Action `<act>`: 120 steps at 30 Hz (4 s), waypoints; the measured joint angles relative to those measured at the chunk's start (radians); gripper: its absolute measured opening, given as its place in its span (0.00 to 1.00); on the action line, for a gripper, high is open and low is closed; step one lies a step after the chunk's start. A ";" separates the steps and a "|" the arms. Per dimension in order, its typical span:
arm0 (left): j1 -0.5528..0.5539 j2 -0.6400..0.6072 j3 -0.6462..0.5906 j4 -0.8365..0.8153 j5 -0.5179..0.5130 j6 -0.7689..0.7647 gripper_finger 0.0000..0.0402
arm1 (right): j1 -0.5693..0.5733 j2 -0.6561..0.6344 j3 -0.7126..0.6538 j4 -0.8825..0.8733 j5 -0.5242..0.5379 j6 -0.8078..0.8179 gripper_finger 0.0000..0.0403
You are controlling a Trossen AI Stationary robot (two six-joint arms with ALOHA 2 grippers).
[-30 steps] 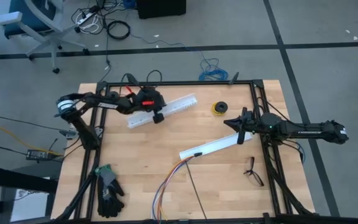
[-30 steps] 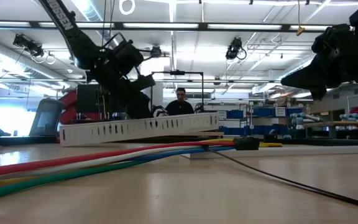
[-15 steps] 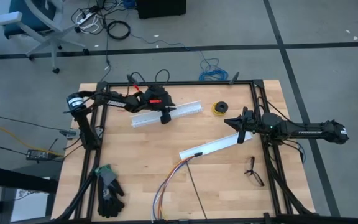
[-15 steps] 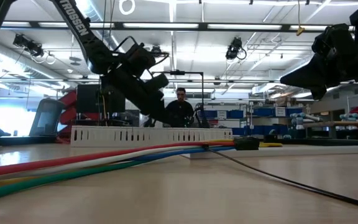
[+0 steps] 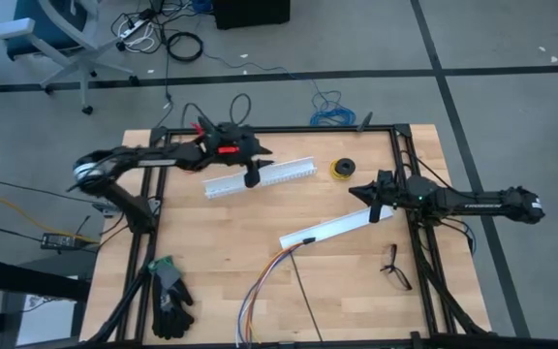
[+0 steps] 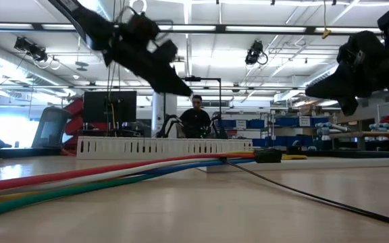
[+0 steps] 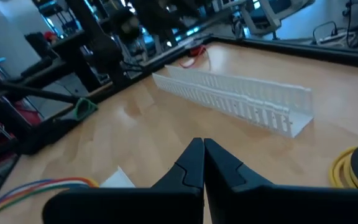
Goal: Ziptie cables
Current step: Wrap the cables together using the black zip tie
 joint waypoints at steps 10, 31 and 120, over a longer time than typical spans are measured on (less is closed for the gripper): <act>-0.247 -0.229 -0.014 -0.382 -0.385 -0.111 0.38 | 0.090 0.135 0.009 0.111 0.071 -0.020 0.00; -0.594 -0.218 -0.269 -0.131 -0.602 -0.656 0.38 | 0.492 0.860 0.550 -0.148 0.309 0.125 0.00; -0.870 0.395 -0.296 1.193 -0.721 -0.569 0.38 | 0.506 1.403 0.835 0.480 0.397 -0.062 0.00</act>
